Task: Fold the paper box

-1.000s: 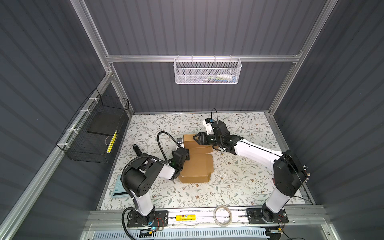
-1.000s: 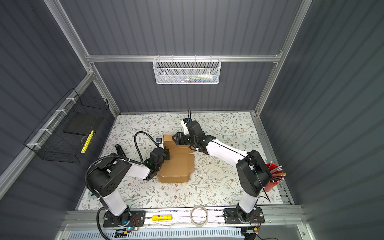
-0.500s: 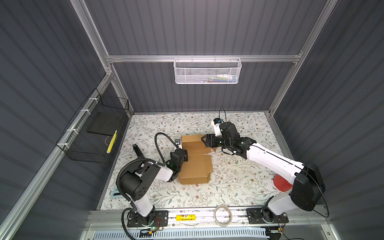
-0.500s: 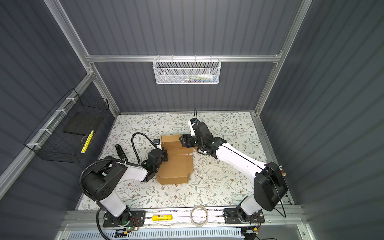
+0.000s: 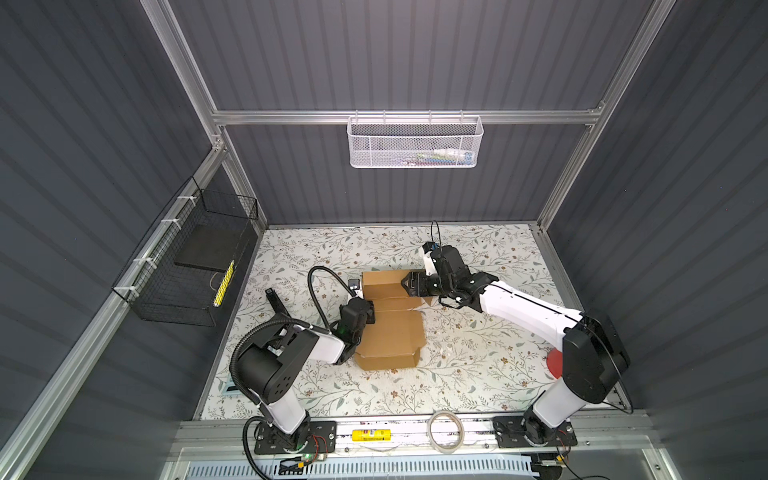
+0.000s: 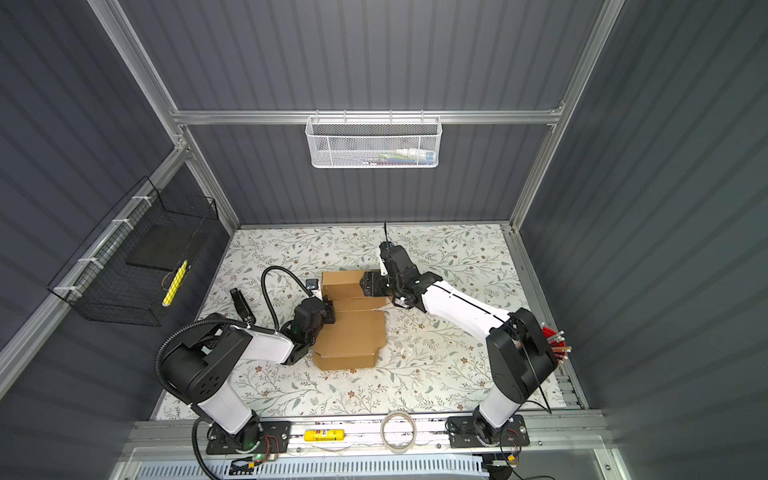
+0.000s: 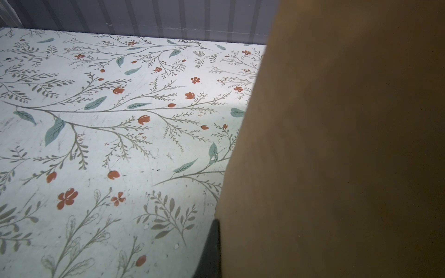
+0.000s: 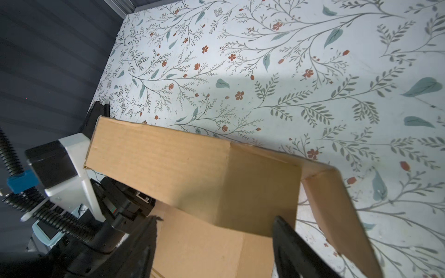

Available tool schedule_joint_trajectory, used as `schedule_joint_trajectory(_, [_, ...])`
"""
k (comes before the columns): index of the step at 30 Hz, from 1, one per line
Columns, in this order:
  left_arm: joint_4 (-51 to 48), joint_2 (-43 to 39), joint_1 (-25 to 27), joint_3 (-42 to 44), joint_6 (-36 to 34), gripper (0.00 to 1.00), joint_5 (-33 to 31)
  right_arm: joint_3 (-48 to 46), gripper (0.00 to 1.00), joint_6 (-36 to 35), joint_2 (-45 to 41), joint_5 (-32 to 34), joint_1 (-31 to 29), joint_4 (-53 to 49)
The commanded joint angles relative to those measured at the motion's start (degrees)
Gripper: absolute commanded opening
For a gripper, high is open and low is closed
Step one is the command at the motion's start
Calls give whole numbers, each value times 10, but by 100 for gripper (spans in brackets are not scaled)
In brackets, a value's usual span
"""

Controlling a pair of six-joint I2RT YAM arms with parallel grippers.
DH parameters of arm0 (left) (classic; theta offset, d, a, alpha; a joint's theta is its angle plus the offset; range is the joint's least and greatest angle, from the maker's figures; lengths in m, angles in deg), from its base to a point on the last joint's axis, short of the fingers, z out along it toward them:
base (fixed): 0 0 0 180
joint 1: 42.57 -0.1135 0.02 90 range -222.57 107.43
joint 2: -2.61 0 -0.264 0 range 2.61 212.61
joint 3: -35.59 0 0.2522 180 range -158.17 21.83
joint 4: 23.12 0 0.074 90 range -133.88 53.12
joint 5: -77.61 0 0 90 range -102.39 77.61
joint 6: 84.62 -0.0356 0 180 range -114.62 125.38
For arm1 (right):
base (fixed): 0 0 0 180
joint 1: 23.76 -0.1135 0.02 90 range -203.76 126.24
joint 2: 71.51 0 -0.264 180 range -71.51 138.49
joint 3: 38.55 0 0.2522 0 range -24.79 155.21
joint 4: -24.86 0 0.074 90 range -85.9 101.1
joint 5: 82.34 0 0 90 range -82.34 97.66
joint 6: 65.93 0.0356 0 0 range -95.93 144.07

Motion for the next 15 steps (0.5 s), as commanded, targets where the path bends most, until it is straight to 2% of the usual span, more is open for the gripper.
schedule_joint_trajectory(1, [-12, -11, 1, 10, 4, 0, 8, 25, 76, 8, 12, -12, 1, 20])
schedule_joint_trajectory(15, [-10, 0, 1, 4, 4, 0, 22, 67, 74, 30, 67, -59, 0, 49])
